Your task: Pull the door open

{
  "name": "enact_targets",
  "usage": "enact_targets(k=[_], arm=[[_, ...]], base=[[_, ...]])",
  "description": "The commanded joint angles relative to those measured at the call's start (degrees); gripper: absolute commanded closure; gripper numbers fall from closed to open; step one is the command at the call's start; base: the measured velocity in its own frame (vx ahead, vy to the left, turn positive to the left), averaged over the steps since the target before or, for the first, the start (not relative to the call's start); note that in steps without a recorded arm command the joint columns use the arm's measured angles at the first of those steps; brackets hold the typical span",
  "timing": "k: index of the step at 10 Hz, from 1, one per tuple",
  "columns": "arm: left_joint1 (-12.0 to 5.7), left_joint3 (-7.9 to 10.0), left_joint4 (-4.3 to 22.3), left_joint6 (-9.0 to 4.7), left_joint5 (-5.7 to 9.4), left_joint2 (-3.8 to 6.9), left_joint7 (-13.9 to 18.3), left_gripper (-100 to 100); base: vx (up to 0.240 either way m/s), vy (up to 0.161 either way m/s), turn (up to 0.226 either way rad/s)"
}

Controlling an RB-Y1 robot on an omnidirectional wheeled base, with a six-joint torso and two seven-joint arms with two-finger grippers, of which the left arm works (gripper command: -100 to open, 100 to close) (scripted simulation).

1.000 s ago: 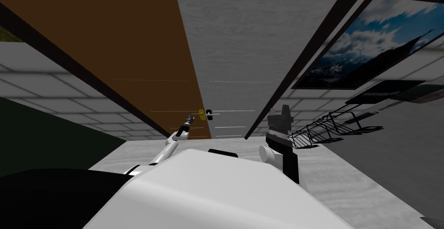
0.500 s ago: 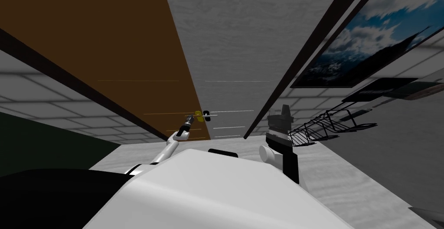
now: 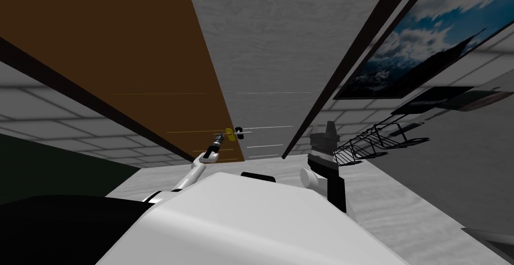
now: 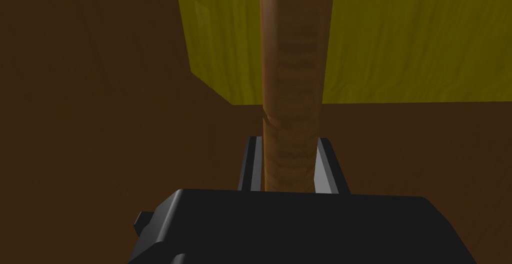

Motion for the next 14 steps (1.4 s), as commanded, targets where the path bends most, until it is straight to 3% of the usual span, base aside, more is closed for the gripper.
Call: enact_targets(k=[1,8,9,10,14], arm=[[1.17,0.08,0.07,-0.11,0.15,1.31,0.83,100],[4.31,-5.59,-3.96,-2.48,-0.31,4.5,5.56,100],[3.99,-4.9,-3.2,-1.93,-0.2,4.43,5.14,100],[4.94,-6.03,-3.63,-3.09,-0.24,5.27,6.11,100],[6.85,-7.82,-4.8,-5.36,-0.17,7.33,7.93,100]], base=[[-0.169,0.034,-0.072],[-0.208,0.05,-0.129],[-0.084,0.052,-0.047],[-0.12,0.03,-0.128],[-0.198,0.074,-0.121]])
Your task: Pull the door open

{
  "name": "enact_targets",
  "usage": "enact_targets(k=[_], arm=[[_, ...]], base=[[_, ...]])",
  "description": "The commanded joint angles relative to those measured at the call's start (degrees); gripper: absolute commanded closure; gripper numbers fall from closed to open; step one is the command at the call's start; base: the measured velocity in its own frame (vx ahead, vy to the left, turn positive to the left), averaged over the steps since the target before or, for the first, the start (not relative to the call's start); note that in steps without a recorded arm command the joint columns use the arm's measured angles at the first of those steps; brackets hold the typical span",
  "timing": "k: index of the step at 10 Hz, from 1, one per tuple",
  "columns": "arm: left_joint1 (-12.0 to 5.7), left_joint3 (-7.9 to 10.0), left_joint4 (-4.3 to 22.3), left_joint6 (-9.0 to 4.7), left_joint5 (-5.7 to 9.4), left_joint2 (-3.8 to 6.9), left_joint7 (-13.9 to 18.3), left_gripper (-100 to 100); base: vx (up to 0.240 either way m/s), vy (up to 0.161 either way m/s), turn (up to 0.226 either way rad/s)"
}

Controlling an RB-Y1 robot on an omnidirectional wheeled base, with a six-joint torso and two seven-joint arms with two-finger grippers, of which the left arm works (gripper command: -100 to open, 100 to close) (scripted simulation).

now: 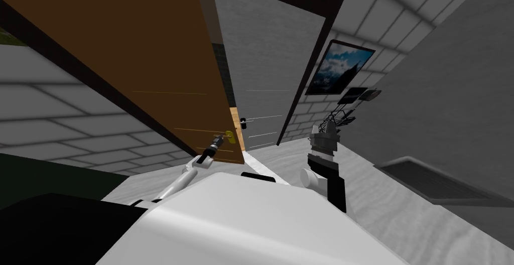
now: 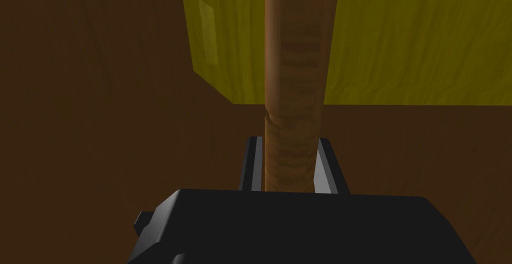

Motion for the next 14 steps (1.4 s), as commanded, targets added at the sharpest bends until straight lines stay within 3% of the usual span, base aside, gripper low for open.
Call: enact_targets(k=[1,4,5,6,13,14], arm=[[1.0,-1.19,-0.55,-1.31,-0.06,0.82,0.93,100],[2.78,-2.86,-1.64,-3.43,0.0,2.74,2.62,100],[2.17,-2.29,-1.03,-3.01,0.05,2.48,2.21,100],[3.26,-3.15,-0.98,-4.66,0.02,3.52,3.14,100],[6.99,-5.73,-1.35,-10.91,0.14,7.81,6.43,100],[6.37,-5.31,-0.83,-10.23,0.16,7.44,6.0,100]], base=[[-0.201,0.084,-0.133],[-0.233,0.086,-0.122],[-0.115,0.039,-0.024],[-0.183,0.048,-0.148],[-0.215,0.089,-0.144],[-0.102,0.061,-0.038]])
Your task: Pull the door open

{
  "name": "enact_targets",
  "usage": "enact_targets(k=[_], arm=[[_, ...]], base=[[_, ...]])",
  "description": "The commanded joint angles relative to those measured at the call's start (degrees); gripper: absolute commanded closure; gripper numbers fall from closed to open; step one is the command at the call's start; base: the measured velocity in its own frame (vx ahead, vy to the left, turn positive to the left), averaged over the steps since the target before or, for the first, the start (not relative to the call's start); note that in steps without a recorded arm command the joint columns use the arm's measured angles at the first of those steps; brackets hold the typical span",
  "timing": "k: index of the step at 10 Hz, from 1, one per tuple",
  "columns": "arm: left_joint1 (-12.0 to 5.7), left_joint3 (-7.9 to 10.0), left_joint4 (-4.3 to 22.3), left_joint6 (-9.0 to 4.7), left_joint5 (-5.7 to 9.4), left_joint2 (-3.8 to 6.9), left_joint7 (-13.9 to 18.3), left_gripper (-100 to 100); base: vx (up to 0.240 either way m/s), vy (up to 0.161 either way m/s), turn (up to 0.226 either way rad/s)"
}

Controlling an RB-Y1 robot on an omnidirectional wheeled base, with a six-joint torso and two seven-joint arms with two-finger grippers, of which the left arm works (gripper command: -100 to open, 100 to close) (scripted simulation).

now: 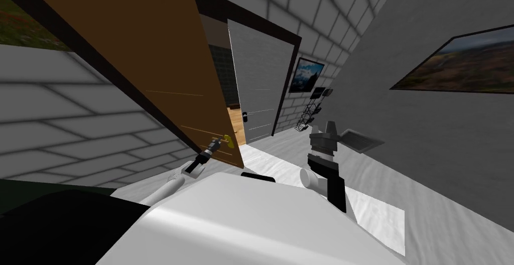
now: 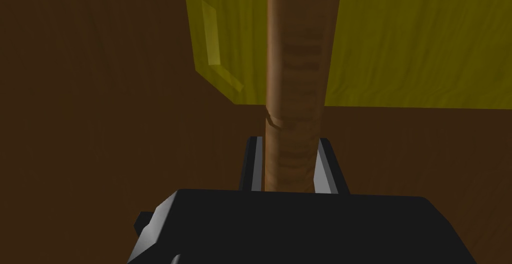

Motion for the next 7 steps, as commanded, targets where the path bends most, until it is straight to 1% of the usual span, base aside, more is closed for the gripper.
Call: enact_targets(k=[1,4,6,7], arm=[[0.63,-0.34,0.31,-1.46,0.03,0.74,0.54,100],[1.79,-0.96,0.87,-4.14,0.08,2.09,1.53,100],[2.61,-1.4,1.26,-6.01,0.12,3.04,2.23,100],[2.8,-1.5,1.35,-6.45,0.13,3.26,2.39,100]], base=[[-0.153,0.061,-0.153],[-0.233,0.115,-0.19],[-0.207,0.079,-0.167],[-0.188,0.092,-0.103]])
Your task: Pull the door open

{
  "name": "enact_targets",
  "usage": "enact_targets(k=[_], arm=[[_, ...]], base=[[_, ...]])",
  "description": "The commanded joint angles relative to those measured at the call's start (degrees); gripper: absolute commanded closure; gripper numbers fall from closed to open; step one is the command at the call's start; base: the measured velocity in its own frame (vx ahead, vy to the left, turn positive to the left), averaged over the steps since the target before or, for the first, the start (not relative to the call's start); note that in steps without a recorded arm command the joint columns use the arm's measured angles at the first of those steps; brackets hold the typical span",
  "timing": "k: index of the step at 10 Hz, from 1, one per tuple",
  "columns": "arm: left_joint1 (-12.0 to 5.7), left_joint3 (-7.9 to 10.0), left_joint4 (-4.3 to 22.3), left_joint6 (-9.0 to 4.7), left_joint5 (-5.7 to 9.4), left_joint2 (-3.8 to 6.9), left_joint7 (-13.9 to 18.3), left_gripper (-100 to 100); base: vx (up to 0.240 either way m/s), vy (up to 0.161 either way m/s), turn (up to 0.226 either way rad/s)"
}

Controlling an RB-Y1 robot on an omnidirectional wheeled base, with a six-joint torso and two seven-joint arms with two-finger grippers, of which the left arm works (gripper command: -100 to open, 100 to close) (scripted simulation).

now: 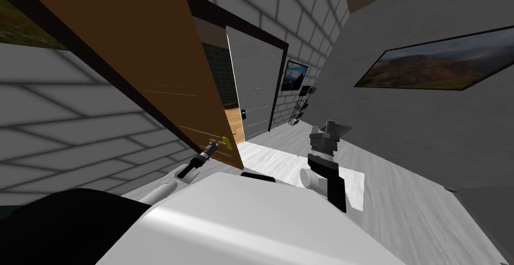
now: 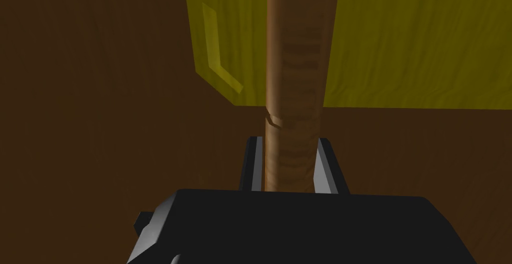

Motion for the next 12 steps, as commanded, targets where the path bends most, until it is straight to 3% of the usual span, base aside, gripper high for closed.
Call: enact_targets(k=[1,2,3,4,12], arm=[[0.28,-0.44,0.72,-1.65,-0.04,0.52,0.56,100],[0.66,-0.64,0.9,-2.52,-0.02,0.96,0.88,100],[0.64,-0.43,0.62,-1.6,-0.01,0.7,0.53,100],[0.97,-0.76,1.23,-2.9,-0.12,1.16,0.95,100],[2.04,-1.98,3.91,-8.86,-0.46,3.34,2.88,100]], base=[[-0.157,0.075,-0.098],[-0.166,0.065,-0.129],[-0.076,0.032,-0.027],[-0.152,0.053,-0.152],[-0.208,0.095,-0.155]])
